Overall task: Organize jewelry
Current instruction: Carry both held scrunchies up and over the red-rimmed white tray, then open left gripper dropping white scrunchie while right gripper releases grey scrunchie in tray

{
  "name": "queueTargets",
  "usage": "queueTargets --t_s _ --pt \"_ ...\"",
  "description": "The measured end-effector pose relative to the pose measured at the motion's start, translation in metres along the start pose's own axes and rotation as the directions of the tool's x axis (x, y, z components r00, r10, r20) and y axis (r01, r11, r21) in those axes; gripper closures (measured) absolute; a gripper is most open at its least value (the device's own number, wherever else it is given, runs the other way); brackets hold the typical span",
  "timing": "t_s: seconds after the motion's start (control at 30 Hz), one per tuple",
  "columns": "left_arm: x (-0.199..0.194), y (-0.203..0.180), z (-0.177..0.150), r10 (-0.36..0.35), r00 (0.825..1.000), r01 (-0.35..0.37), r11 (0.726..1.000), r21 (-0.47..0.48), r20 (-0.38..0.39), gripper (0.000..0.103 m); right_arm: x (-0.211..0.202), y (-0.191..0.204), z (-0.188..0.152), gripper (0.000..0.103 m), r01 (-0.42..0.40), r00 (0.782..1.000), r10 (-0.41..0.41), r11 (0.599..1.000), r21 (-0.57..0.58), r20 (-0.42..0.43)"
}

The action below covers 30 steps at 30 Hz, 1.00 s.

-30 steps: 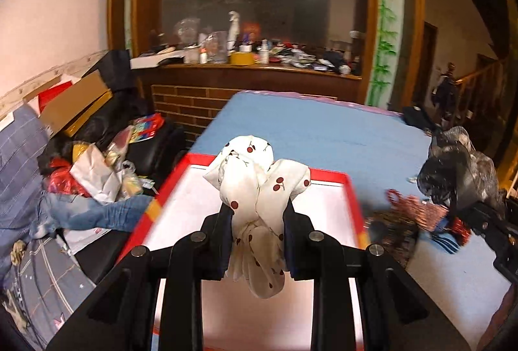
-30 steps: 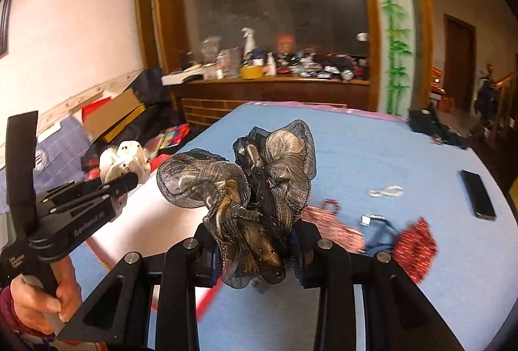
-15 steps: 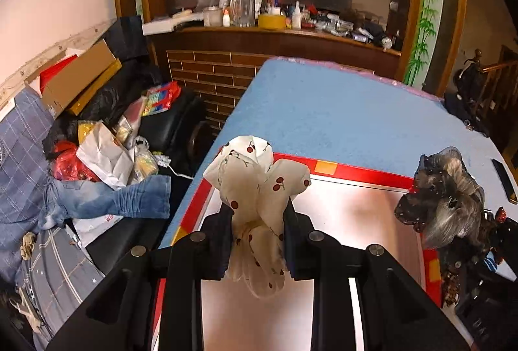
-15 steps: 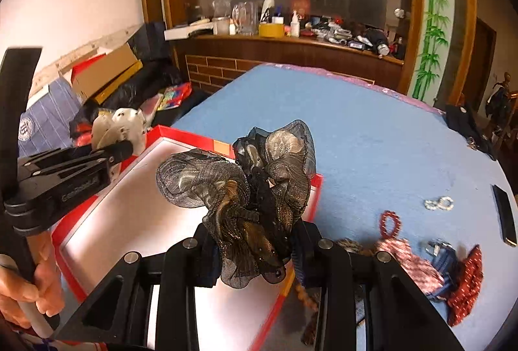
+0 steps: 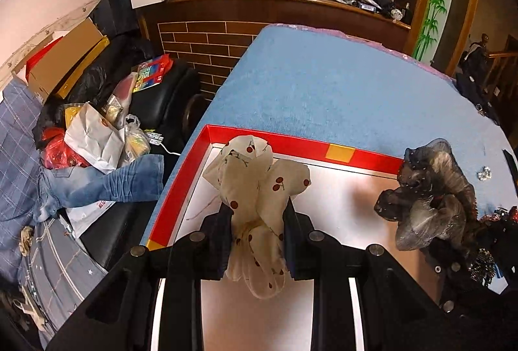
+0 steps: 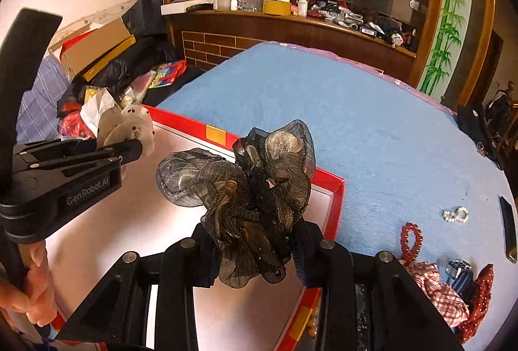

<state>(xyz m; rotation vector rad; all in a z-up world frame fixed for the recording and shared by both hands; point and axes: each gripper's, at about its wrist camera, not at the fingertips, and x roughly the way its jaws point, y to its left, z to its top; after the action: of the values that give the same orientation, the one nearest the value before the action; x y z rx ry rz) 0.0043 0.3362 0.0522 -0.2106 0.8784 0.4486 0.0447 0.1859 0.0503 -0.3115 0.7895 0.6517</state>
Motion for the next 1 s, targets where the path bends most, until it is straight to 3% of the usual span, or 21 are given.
queueTargets --t_s 0.47,0.63,0.7,0.73,1.0 --pt "0.022 0.003 0.002 -0.013 0.997 0.011 0.999 -0.031 -0.076 0.075 0.028 -0.009 0.003 0.059 -0.039 0.995 0.043 0.998 0.045 -0.095" --pt "0.023 0.005 0.001 -0.034 0.996 0.031 0.999 -0.042 -0.081 0.059 0.029 -0.004 0.004 0.042 -0.024 0.994 0.027 0.999 0.031 -0.105" --pt "0.020 0.005 0.001 -0.037 0.997 0.034 0.999 -0.042 -0.073 0.043 0.027 -0.004 0.003 0.031 -0.018 0.995 0.022 0.999 0.039 -0.098" --pt "0.017 0.005 0.001 -0.038 0.997 0.036 0.998 -0.043 -0.062 0.040 0.024 -0.006 0.003 0.029 -0.023 0.995 0.028 0.999 0.049 -0.093" --pt "-0.033 0.012 -0.007 -0.032 0.996 0.039 0.995 -0.090 0.078 0.039 -0.016 -0.013 -0.008 0.027 -0.052 0.998 0.053 0.997 0.059 -0.021"
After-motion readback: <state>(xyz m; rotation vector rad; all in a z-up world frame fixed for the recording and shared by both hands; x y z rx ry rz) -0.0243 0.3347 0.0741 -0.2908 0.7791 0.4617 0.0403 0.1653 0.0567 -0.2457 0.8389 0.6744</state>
